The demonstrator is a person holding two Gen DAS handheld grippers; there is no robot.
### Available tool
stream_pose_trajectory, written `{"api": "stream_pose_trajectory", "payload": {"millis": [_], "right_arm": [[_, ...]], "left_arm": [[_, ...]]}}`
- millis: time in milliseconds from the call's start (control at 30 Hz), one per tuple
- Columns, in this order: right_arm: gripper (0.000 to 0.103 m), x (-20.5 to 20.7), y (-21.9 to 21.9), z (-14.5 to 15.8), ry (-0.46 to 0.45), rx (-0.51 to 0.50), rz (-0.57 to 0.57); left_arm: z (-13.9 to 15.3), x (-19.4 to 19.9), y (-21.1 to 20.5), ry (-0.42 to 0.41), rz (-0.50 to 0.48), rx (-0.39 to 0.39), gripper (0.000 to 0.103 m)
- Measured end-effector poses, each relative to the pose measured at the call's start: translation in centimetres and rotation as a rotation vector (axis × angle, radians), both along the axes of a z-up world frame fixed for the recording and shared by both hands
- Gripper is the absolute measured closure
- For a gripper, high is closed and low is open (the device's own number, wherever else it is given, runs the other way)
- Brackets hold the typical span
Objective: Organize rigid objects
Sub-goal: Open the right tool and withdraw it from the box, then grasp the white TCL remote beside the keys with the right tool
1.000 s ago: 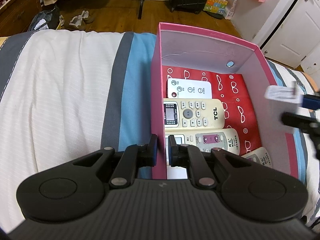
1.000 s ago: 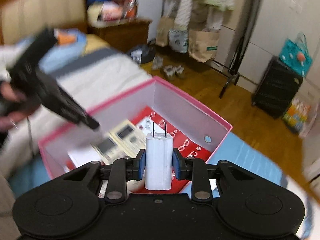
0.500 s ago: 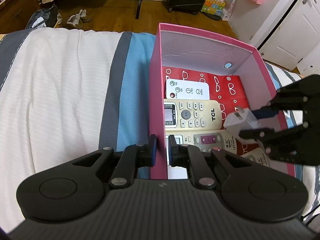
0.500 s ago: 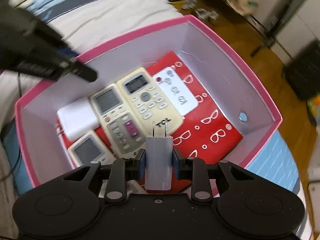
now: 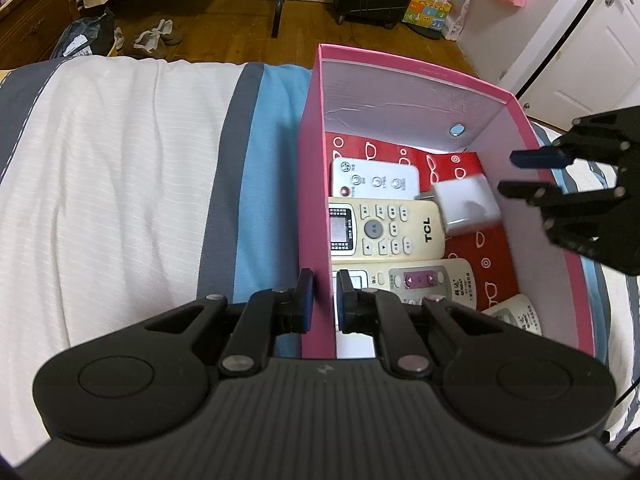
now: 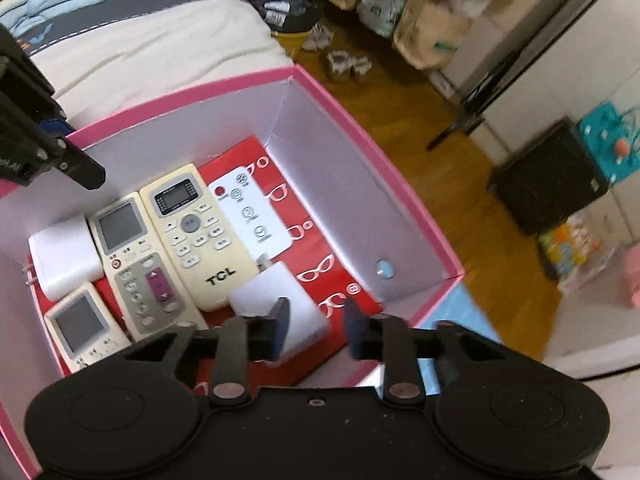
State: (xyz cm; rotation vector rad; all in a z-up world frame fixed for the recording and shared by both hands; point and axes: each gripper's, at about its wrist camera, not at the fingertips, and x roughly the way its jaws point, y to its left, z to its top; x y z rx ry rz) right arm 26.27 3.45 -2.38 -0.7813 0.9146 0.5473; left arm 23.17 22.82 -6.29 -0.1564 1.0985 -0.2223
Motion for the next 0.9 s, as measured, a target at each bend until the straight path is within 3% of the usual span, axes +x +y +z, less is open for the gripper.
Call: {"api": "stream_pose_trajectory", "payload": {"millis": [100,267,500,600,667,733,800,900], "right_arm": [[0.078,-0.4,-1.1,1.6,-0.045,0.064,0.001],[0.076,-0.3,-5.7,4.3,-0.03,0.259,-0.154],[0.072,0.7,-14.3,3.1,0.091,0.463,-0.455],[0.065,0.2,-16.7,1.3,0.098,0.488,-0.5],[0.06,-0.2,-17.6,0.1,0.098,0.48,-0.456],[0.054,-1.2,-18.1,-1.1,0.067,0.447,-0.314],[0.042,-1.8,-18.2,-2.4,0.035,0.381,-0.231],[0.042,-1.7,-18.6,-4.0,0.02,0.313,-0.196]], "left_arm": [[0.0,0.0,-0.1,0.002,0.001,0.003,0.094],[0.0,0.1,-0.1,0.003,0.005,0.003,0.094],[0.0,0.1,-0.2,-0.003,0.003,0.008,0.094],[0.1,0.1,-0.3,-0.001,0.006,0.012,0.094],[0.1,0.1,-0.3,-0.001,0.007,0.01,0.094],[0.1,0.1,-0.4,0.002,0.01,0.011,0.094],[0.1,0.1,-0.4,0.004,0.011,0.013,0.094],[0.2,0.2,-0.5,0.006,0.012,0.018,0.094]]}}
